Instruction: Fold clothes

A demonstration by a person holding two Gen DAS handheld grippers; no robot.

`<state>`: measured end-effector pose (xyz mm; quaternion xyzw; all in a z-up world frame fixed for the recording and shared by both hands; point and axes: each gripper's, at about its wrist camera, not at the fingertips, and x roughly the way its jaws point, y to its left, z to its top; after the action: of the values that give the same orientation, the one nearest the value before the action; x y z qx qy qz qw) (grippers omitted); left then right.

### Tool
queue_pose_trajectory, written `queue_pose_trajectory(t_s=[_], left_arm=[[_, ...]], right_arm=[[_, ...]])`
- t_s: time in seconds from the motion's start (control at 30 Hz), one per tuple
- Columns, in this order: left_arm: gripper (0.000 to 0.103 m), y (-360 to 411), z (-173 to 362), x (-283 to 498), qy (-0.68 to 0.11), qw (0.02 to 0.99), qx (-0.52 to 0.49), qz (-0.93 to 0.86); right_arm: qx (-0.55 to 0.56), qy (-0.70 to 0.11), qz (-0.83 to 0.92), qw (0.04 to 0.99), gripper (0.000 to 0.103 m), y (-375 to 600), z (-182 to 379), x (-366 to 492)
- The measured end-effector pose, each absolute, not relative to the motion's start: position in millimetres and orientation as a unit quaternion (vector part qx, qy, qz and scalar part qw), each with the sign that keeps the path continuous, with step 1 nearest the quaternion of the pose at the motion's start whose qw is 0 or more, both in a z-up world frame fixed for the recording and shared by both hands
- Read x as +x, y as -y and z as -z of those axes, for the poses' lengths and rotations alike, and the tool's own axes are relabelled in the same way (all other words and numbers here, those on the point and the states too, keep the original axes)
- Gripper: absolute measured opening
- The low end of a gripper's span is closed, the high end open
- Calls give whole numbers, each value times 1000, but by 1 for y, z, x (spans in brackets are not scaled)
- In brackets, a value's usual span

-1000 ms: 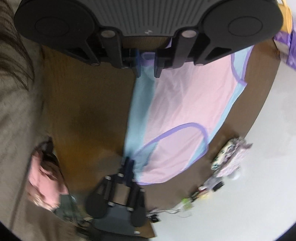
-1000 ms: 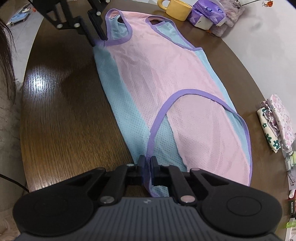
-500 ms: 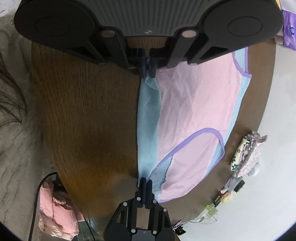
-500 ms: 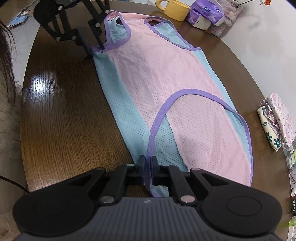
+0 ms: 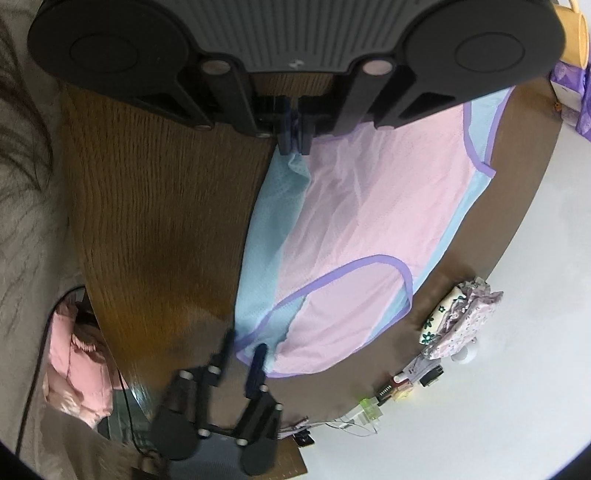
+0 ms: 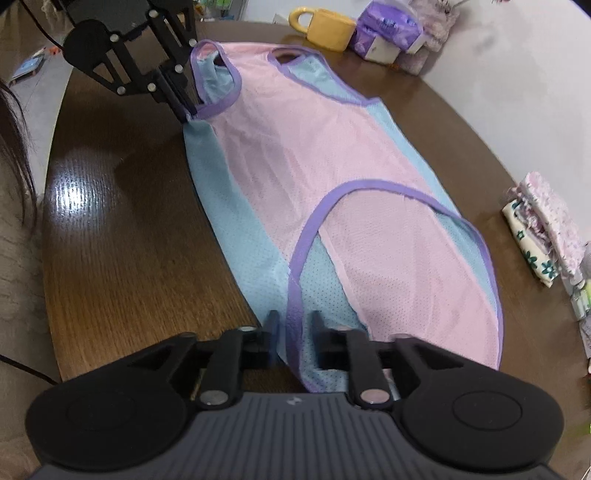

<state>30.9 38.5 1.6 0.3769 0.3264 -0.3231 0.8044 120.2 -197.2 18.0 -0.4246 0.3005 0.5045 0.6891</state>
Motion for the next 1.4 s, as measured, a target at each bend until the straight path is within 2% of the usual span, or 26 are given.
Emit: queue_pose_trajectory(t_s=[0.2,0.33,0.4,0.43,0.47,0.57,0.73,1.4], left_arm=[[2,-39,-5,32,-325,813,366,317],[2,-41,-4,31,-327,815,358,317],[2,-43,-3,31,-329,818,351,316],[2,-44,-3,31,-330,819,347,316],[2,-45,-3,32,-331,821,343,315],[2,-49,-2,33,-330,825,333,315],[2,-52,-3,32,-327,831,322,313],[2,-60,-27,35,-290,870,285,279]], right_arm=[[-447,-281,-511,678,29,196,-12,107],[-450,-289,-517,668,24,192,-11,112],[-440,-307,-527,659,17,190,-12,120],[-435,-317,-535,651,7,189,-12,121],[-432,-325,-541,644,3,188,-12,122],[-424,-338,-545,640,0,187,-13,126],[-404,-348,-540,652,0,189,-13,133],[-407,-297,-525,686,0,192,-40,133]])
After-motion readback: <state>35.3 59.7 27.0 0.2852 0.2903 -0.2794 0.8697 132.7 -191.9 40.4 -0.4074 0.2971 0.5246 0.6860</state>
